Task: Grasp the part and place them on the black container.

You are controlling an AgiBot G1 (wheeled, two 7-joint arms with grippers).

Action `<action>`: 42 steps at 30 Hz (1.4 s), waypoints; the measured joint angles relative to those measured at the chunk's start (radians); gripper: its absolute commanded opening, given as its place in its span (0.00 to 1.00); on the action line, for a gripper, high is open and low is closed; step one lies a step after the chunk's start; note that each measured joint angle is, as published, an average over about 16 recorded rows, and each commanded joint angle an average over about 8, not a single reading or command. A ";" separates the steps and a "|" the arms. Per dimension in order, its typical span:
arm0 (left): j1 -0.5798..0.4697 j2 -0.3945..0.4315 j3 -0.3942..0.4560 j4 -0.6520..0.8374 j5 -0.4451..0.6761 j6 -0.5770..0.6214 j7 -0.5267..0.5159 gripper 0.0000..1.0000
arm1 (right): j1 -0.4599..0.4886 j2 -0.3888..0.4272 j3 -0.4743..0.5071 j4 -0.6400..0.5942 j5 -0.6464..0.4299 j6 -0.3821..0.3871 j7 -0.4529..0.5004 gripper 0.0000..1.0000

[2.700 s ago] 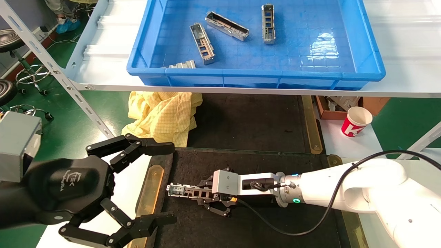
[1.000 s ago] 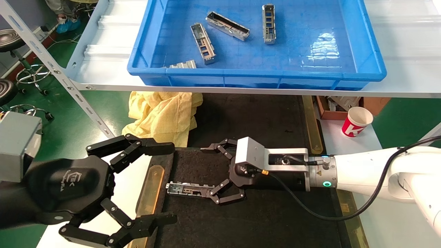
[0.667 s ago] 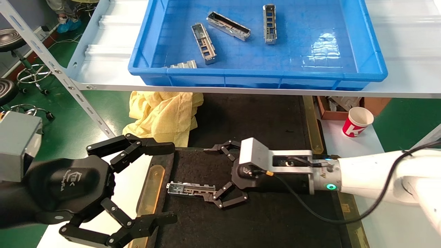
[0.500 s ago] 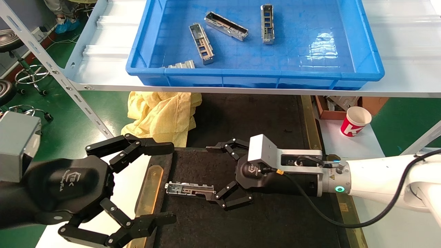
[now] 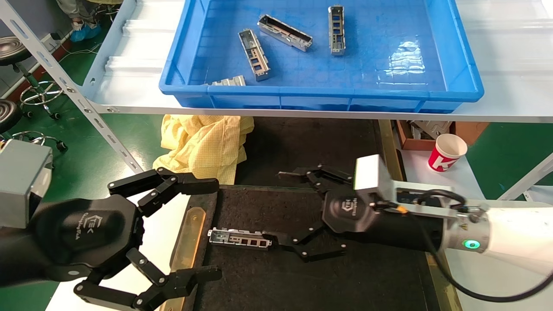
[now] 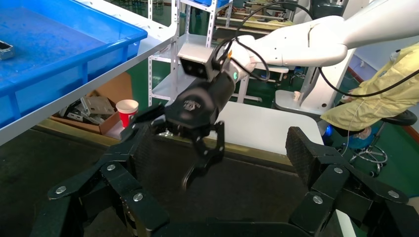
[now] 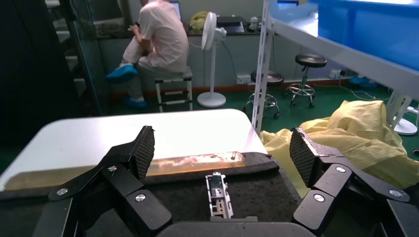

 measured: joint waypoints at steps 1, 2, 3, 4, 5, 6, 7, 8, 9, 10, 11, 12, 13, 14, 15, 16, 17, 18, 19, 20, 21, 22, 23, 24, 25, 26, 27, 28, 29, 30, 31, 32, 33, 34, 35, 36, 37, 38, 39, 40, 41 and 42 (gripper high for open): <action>0.000 0.000 0.000 0.000 0.000 0.000 0.000 1.00 | -0.008 0.011 0.012 0.018 0.001 -0.001 0.013 1.00; 0.000 0.000 0.000 0.000 0.000 0.000 0.000 1.00 | -0.016 0.022 0.024 0.037 0.001 -0.002 0.026 1.00; 0.000 0.000 0.000 0.000 0.000 0.000 0.000 1.00 | -0.023 0.033 0.035 0.054 0.002 -0.003 0.039 1.00; 0.000 0.000 0.000 0.000 0.000 0.000 0.000 1.00 | -0.031 0.043 0.047 0.072 0.002 -0.004 0.052 1.00; 0.000 0.000 0.000 0.000 0.000 0.000 0.000 1.00 | -0.039 0.054 0.059 0.090 0.003 -0.005 0.065 1.00; 0.000 0.000 0.000 0.000 0.000 0.000 0.000 1.00 | -0.047 0.065 0.070 0.108 0.004 -0.006 0.078 1.00; 0.000 0.000 0.000 0.000 0.000 0.000 0.000 1.00 | -0.054 0.075 0.082 0.126 0.004 -0.007 0.091 1.00; 0.000 0.000 0.000 0.000 0.000 0.000 0.000 1.00 | -0.062 0.086 0.094 0.145 0.005 -0.008 0.104 1.00; 0.000 0.000 0.000 0.000 0.000 0.000 0.000 1.00 | -0.070 0.097 0.106 0.163 0.005 -0.009 0.117 1.00; 0.000 0.000 0.000 0.000 0.000 0.000 0.000 1.00 | -0.078 0.108 0.117 0.181 0.006 -0.010 0.131 1.00; 0.000 0.000 0.000 0.000 0.000 0.000 0.000 1.00 | -0.086 0.119 0.129 0.199 0.007 -0.011 0.144 1.00; 0.000 0.000 0.000 0.000 0.000 0.000 0.000 1.00 | -0.093 0.130 0.141 0.217 0.007 -0.012 0.157 1.00; 0.000 0.000 0.000 0.000 0.000 0.000 0.000 1.00 | -0.101 0.140 0.152 0.235 0.008 -0.013 0.169 1.00; 0.000 0.000 0.000 0.000 0.000 0.000 0.000 1.00 | -0.109 0.151 0.164 0.253 0.008 -0.014 0.182 1.00; 0.000 0.000 0.000 0.000 0.000 0.000 0.000 1.00 | -0.117 0.162 0.176 0.271 0.009 -0.015 0.195 1.00; 0.000 0.000 0.000 0.000 0.000 0.000 0.000 1.00 | -0.125 0.173 0.188 0.289 0.010 -0.016 0.209 1.00; 0.000 0.000 0.000 0.000 0.000 0.000 0.000 1.00 | -0.132 0.183 0.199 0.307 0.010 -0.017 0.222 1.00; 0.000 0.000 0.000 0.000 0.000 0.000 0.000 1.00 | -0.140 0.194 0.211 0.325 0.011 -0.018 0.234 1.00; 0.000 0.000 0.000 0.000 0.000 0.000 0.000 1.00 | -0.148 0.205 0.223 0.343 0.011 -0.019 0.248 1.00; 0.000 0.000 0.000 0.000 0.000 0.000 0.000 1.00 | -0.156 0.216 0.235 0.361 0.012 -0.020 0.261 1.00; 0.000 0.000 0.000 0.000 0.000 0.000 0.000 1.00 | -0.164 0.227 0.246 0.379 0.013 -0.021 0.274 1.00; 0.000 0.000 0.000 0.000 0.000 0.000 0.000 1.00 | -0.171 0.237 0.258 0.398 0.013 -0.022 0.287 1.00; 0.000 0.000 0.000 0.000 0.000 0.000 0.000 1.00 | -0.179 0.248 0.270 0.416 0.014 -0.023 0.300 1.00; 0.000 0.000 0.000 0.000 0.000 0.000 0.000 1.00 | -0.187 0.259 0.282 0.434 0.014 -0.024 0.313 1.00; 0.000 0.000 0.000 0.000 0.000 0.000 0.000 1.00 | -0.195 0.270 0.293 0.452 0.015 -0.025 0.326 1.00; 0.000 0.000 0.000 0.000 0.000 0.000 0.000 1.00 | -0.203 0.281 0.305 0.470 0.016 -0.026 0.339 1.00; 0.000 0.000 0.000 0.000 0.000 0.000 0.000 1.00 | -0.210 0.292 0.317 0.488 0.016 -0.027 0.352 1.00; 0.000 0.000 0.000 0.000 0.000 0.000 0.000 1.00 | -0.218 0.302 0.329 0.507 0.017 -0.029 0.366 1.00; 0.000 0.000 0.000 0.000 0.000 0.000 0.000 1.00 | -0.226 0.313 0.341 0.525 0.017 -0.030 0.379 1.00; 0.000 0.000 0.000 0.000 0.000 0.000 0.000 1.00 | -0.233 0.323 0.351 0.541 0.018 -0.030 0.391 1.00; 0.000 0.000 0.000 0.000 0.000 0.000 0.000 1.00 | -0.240 0.332 0.361 0.557 0.019 -0.031 0.402 1.00; 0.000 0.000 0.000 0.000 0.000 0.000 0.000 1.00 | -0.247 0.342 0.372 0.573 0.019 -0.032 0.413 1.00; 0.000 0.000 0.000 0.000 0.000 0.000 0.000 1.00 | -0.254 0.352 0.382 0.589 0.020 -0.033 0.424 1.00; 0.000 0.000 0.000 0.000 0.000 0.000 0.000 1.00 | -0.260 0.361 0.392 0.604 0.020 -0.034 0.434 1.00; 0.000 0.000 0.000 0.000 0.000 0.000 0.000 1.00 | -0.266 0.369 0.401 0.617 0.021 -0.035 0.443 1.00; 0.000 0.000 0.000 0.000 0.000 0.000 0.000 1.00 | -0.271 0.376 0.409 0.630 0.021 -0.036 0.451 1.00; 0.000 0.000 0.000 0.000 0.000 0.000 0.000 1.00 | -0.276 0.383 0.416 0.641 0.021 -0.037 0.458 1.00; 0.000 0.000 0.000 0.000 0.000 0.000 0.000 1.00 | -0.280 0.388 0.422 0.650 0.022 -0.037 0.464 1.00; 0.000 0.000 0.000 0.000 0.000 0.000 0.000 1.00 | -0.284 0.393 0.428 0.659 0.022 -0.038 0.469 1.00; 0.000 0.000 0.000 0.000 0.000 0.000 0.000 1.00 | -0.287 0.398 0.432 0.666 0.022 -0.038 0.474 1.00; 0.000 0.000 0.000 0.000 0.000 0.000 0.000 1.00 | -0.290 0.401 0.436 0.672 0.022 -0.039 0.478 1.00; 0.000 0.000 0.000 0.000 0.000 0.000 0.000 1.00 | -0.292 0.404 0.439 0.677 0.023 -0.039 0.481 1.00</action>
